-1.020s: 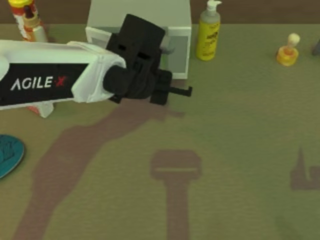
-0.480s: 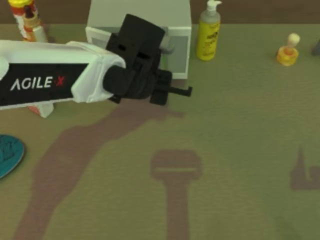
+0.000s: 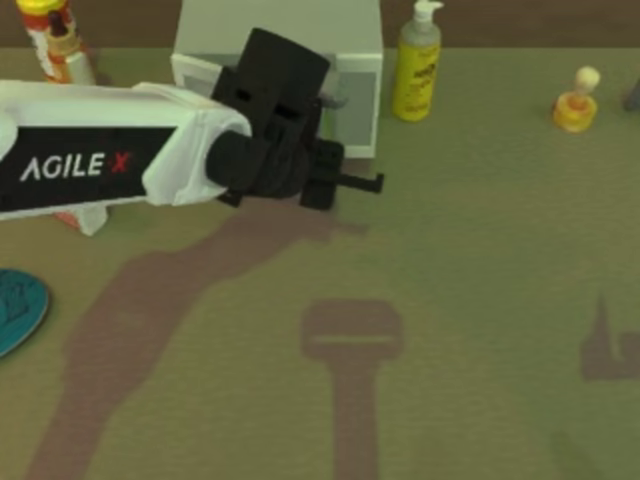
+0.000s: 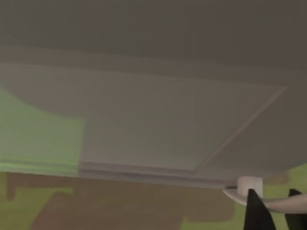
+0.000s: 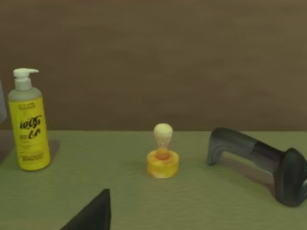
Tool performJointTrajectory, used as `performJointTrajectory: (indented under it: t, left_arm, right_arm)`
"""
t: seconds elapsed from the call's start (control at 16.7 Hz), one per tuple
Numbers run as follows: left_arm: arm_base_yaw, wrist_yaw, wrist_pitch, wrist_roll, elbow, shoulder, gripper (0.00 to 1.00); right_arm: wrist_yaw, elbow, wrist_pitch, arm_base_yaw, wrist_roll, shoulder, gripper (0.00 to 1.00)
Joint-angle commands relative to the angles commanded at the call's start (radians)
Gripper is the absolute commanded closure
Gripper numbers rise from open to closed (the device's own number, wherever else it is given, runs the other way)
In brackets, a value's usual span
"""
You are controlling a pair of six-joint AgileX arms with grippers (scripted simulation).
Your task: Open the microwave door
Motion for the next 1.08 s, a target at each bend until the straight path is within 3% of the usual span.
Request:
performJointTrajectory:
  t: [1.08]
  left_arm:
    - [0.011, 0.031, 0.014, 0.037, -0.032, -0.022, 1.0]
  right_arm:
    - [0.0, 0.0, 0.0, 0.0, 0.0, 0.0, 0.0]
